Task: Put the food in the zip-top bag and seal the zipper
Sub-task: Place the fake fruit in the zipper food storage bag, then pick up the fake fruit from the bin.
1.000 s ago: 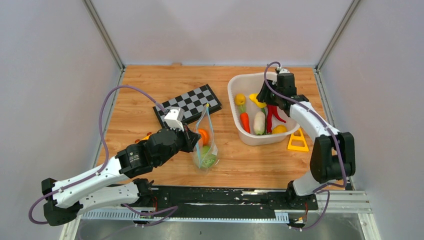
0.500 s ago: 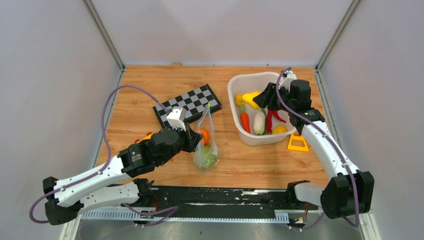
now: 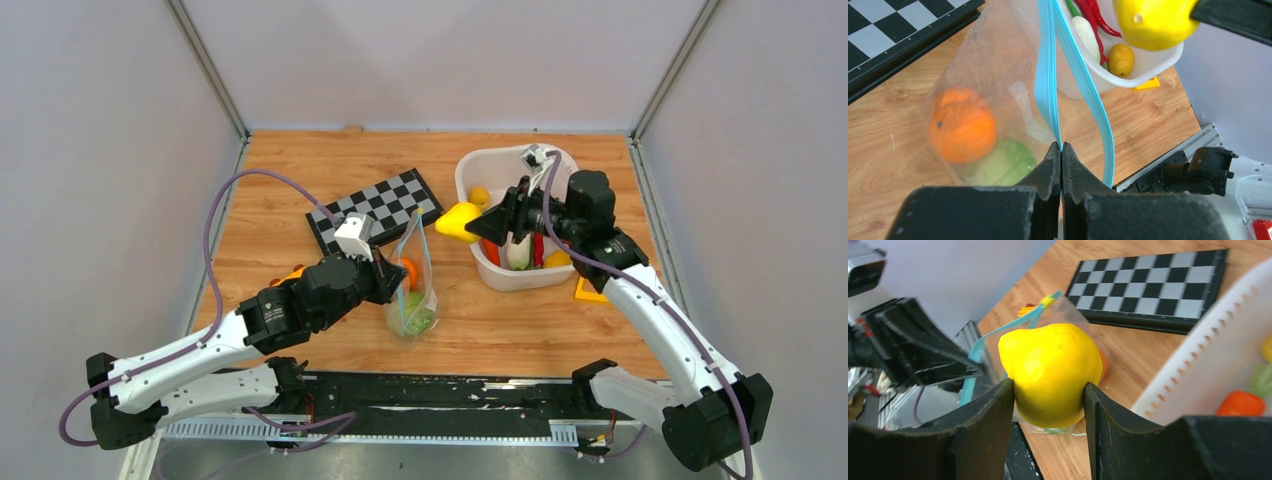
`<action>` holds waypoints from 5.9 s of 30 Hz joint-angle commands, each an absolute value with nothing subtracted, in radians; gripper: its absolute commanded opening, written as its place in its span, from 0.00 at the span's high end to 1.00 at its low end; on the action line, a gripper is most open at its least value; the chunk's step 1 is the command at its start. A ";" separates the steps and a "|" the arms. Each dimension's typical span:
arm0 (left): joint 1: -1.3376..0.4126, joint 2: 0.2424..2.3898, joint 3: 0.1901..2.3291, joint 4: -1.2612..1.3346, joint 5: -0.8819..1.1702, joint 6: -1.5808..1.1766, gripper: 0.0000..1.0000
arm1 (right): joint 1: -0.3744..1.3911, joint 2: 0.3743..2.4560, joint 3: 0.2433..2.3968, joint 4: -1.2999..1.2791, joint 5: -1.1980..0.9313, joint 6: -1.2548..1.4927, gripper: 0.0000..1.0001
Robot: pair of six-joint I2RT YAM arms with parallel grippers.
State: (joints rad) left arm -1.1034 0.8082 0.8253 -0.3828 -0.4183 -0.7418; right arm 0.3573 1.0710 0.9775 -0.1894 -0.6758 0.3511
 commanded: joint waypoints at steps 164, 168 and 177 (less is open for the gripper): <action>-1.103 0.759 0.810 -0.335 -0.363 -0.712 1.00 | 0.192 1.604 1.117 -0.129 -0.259 0.293 0.62; -1.103 0.759 0.810 -0.330 -0.363 -0.713 1.00 | 0.193 1.460 1.040 -0.101 -0.316 0.330 0.61; -1.103 0.772 0.804 -0.313 -0.345 -0.720 1.00 | 0.193 1.275 0.975 -0.127 -0.378 0.313 0.60</action>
State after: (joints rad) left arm -1.0996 0.7719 0.7971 -0.3473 -0.3504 -0.7273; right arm 0.1967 1.3190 0.9783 -0.1368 -0.3359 0.3218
